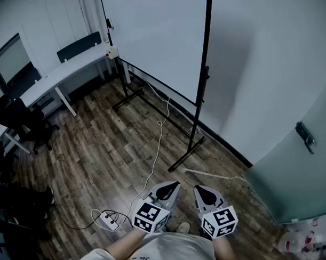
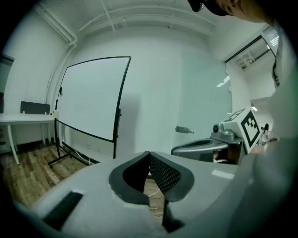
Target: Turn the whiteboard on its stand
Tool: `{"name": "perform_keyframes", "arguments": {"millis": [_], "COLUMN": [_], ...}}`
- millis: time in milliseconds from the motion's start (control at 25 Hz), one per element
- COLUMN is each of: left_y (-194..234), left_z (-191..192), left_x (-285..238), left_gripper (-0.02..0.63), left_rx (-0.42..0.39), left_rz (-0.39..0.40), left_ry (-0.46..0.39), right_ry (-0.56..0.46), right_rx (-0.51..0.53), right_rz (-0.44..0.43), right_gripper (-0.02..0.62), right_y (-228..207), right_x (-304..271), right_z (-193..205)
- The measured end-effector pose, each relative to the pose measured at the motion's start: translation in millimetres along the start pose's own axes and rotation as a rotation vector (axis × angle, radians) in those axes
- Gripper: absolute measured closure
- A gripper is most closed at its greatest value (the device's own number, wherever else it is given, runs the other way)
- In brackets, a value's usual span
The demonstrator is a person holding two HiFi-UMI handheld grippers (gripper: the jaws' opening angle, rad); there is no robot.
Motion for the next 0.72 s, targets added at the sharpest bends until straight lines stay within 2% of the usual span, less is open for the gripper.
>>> {"name": "perform_keyframes", "arguments": {"millis": [440,720], "left_y": [-5.0,-10.9], "left_z": [3.9,3.9], "left_x": [-1.2,-6.5], "left_gripper": [0.595,0.595], "left_rx": [-0.022,-0.027], "left_rz": [0.001,-0.004], "left_ry": [0.008,0.009], "right_ry": [0.010,-0.012], "right_rx": [0.012,-0.024], "right_rz": [-0.006,0.023], "right_gripper": [0.589,0.589], "right_y": [-1.3,-15.4], "right_x": [5.8,13.7], "right_z": [1.2,0.3]}}
Point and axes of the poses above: the fingertips, and each gripper's own axes: x backward along the fingers, y to its left, z out of its underside, the point moved 3 cm from there along x, backward along the fingers, and after that the axes turned 8 degrees about x, right-handed, at the moved point
